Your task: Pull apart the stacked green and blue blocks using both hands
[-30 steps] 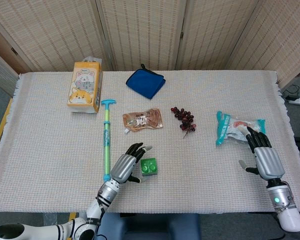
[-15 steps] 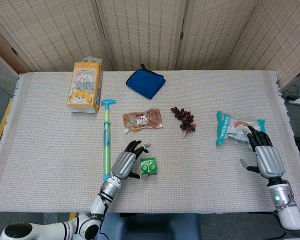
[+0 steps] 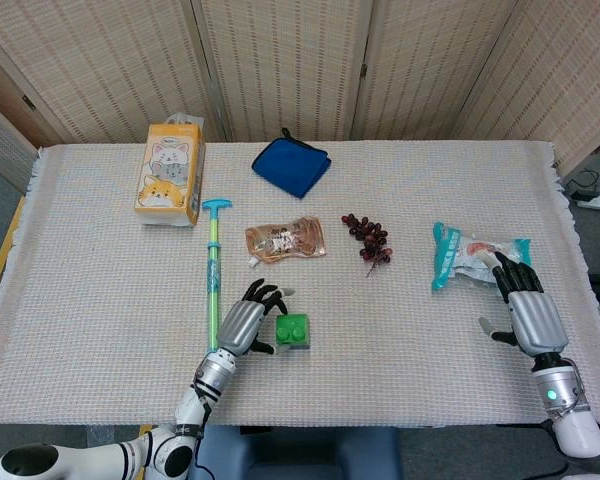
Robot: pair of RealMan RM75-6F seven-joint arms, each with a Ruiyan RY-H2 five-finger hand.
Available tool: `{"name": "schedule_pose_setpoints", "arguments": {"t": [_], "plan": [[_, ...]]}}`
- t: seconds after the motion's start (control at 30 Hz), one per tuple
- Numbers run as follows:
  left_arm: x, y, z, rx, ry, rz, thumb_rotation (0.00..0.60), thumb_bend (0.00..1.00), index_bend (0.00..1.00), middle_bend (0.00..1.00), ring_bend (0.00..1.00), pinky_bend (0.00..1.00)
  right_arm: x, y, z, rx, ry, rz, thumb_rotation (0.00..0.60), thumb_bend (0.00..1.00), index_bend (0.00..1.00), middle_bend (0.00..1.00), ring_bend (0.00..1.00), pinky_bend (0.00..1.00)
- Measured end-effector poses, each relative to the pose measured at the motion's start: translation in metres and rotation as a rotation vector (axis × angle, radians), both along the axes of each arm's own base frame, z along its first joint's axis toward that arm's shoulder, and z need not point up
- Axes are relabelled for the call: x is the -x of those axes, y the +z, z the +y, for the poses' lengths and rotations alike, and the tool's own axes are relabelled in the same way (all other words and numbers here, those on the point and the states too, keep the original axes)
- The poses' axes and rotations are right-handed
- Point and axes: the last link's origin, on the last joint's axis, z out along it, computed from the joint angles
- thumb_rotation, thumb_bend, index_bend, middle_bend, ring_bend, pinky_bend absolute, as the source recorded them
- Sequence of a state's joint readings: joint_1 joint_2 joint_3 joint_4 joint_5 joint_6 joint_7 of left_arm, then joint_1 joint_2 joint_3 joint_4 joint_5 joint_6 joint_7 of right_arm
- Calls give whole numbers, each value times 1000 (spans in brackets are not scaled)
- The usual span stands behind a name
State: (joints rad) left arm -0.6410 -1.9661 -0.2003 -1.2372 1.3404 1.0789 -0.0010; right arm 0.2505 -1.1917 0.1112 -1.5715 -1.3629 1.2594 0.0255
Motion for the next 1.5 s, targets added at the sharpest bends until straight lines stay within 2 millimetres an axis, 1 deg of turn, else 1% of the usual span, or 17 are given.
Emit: {"name": "schedule_pose_setpoints", "arguments": {"t": [0.07, 0.1, 0.17, 0.27, 0.33, 0.5, 0.63, 0.7, 0.83, 0.93, 1.03, 1.07, 1.13, 1.37, 1.5], "plan": [[2, 0, 0, 3, 5, 6, 600, 206, 264, 590, 214, 59, 0, 0, 0, -1, 0, -1, 600, 341, 0, 0, 0, 0], [3, 0, 0, 2, 7, 8, 600, 214, 296, 615, 229, 60, 0, 0, 0, -2, 0, -1, 600, 341, 0, 0, 0, 0], [4, 1, 1, -2, 11, 2, 600, 230, 377, 666, 257, 63, 0, -1, 0, -4, -1, 0, 600, 341, 0, 0, 0, 0], [4, 3, 1, -16, 12, -10, 600, 255, 535, 747, 302, 55, 0, -2, -1, -9, -2, 2, 600, 341, 0, 0, 0, 0], [3, 5, 2, -29, 7, -22, 600, 269, 597, 790, 325, 45, 0, -3, -1, -11, -1, 4, 600, 340, 0, 0, 0, 0], [2, 8, 1, -54, -7, -38, 600, 319, 661, 845, 356, 45, 0, -4, -1, -17, 0, 7, 600, 340, 0, 0, 0, 0], [3, 11, 1, -59, -9, -39, 600, 357, 678, 861, 367, 41, -1, -6, 0, -20, 4, 8, 600, 340, 0, 0, 0, 0], [2, 13, 0, -58, -11, -42, 600, 373, 679, 865, 365, 15, -1, -8, -1, -25, 9, 11, 600, 341, 0, 0, 0, 0], [0, 22, -2, -57, -15, -54, 600, 387, 684, 875, 363, 0, 0, -18, -7, -60, 14, 1, 600, 341, 0, 0, 0, 0], [-4, 29, -5, -53, -15, -78, 600, 390, 687, 877, 364, 0, -1, -28, -14, -99, 22, -45, 600, 340, 0, 0, 0, 0], [-9, 37, -8, -45, -12, -112, 600, 395, 687, 879, 363, 0, -7, -39, -21, -152, 33, -145, 600, 341, 0, 0, 0, 0], [-10, 40, -8, -44, -10, -123, 600, 396, 687, 879, 362, 0, -10, -44, -23, -175, 36, -202, 600, 341, 0, 0, 0, 0], [-11, 47, -5, -53, 0, -139, 600, 398, 687, 880, 362, 0, -14, -51, -27, -212, 38, -302, 600, 340, 0, 0, 0, 0], [-9, 56, 9, -67, 46, -165, 600, 403, 685, 880, 361, 0, -35, -83, -43, -400, -27, -786, 600, 341, 0, 0, 0, 0], [-11, 62, 13, -79, 44, -171, 600, 403, 681, 880, 359, 0, -50, -104, -54, -527, -92, -1000, 600, 341, 0, 0, 0, 0]]}}
